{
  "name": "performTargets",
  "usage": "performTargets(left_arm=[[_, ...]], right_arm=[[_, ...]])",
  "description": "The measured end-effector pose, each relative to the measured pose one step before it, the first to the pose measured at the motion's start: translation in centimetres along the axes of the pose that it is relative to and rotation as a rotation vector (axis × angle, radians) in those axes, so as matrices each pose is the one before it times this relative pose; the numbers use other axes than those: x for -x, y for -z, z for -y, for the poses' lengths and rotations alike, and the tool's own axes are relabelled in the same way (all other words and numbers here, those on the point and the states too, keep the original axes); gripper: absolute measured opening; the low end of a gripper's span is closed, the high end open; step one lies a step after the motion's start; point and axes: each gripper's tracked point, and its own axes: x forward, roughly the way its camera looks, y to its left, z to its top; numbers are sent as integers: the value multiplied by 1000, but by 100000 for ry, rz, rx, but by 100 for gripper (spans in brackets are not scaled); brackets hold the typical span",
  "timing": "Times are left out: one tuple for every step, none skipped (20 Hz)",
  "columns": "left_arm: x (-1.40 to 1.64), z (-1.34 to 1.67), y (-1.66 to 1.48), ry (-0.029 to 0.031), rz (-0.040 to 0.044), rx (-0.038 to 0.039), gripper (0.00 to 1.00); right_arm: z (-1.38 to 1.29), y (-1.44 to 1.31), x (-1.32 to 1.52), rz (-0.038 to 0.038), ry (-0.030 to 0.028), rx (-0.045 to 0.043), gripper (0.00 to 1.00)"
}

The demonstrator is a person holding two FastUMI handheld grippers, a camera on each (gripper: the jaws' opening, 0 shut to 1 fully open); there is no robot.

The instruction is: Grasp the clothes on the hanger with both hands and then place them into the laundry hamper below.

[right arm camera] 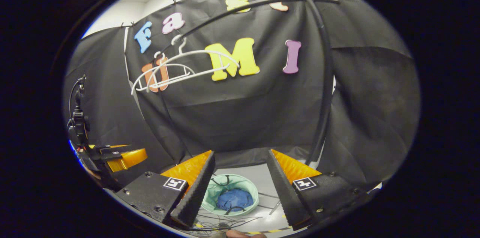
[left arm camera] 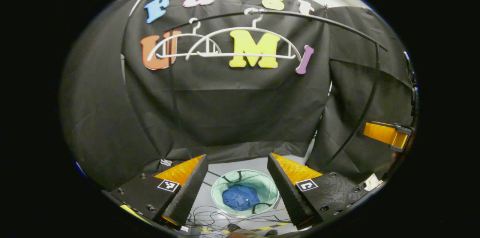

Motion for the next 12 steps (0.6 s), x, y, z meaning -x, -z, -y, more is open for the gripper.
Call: performTargets(left_arm=[[1915,64,-1320,-2320,4975,778,97],[1916,226,-1338,-1924,5174,285,97],[1501,151,-1697,-1751,5626,219,100],[1843,379,-2127,-1200,6511,-21,92],[1785,246,-1404,-1057,6498,-201,92],[1409,165,-1639,-635,6803,-744,92],[1502,12,-1827,-720,8155,-935,92],[523,-136,-1249,-1647,6503,-562,92],[569,-206,-947,-1935,3726,58,93],[818,-422,-917,-1345,3276,-763,94],[186,-276,-1008,-1179,2851,-1335,94],[-118,-294,-1076,-1006,3551,-1659,95]], right_arm=[[127,-1004,903,3091,-432,751,89],[410,-975,1616,3382,-816,822,89],[396,-871,1569,3458,-576,927,90],[169,-1211,1423,3909,-1008,1076,90],[255,-1109,1204,4058,-465,1256,95],[420,-1193,1131,4373,400,1261,99],[585,-1263,816,4705,1136,229,100],[264,-1287,893,4562,37,-724,100],[135,-1222,1003,4257,-386,-1156,100],[184,-1090,864,3512,-170,-1053,99],[154,-775,259,3329,227,-313,99],[312,-794,185,2477,1408,707,99]])
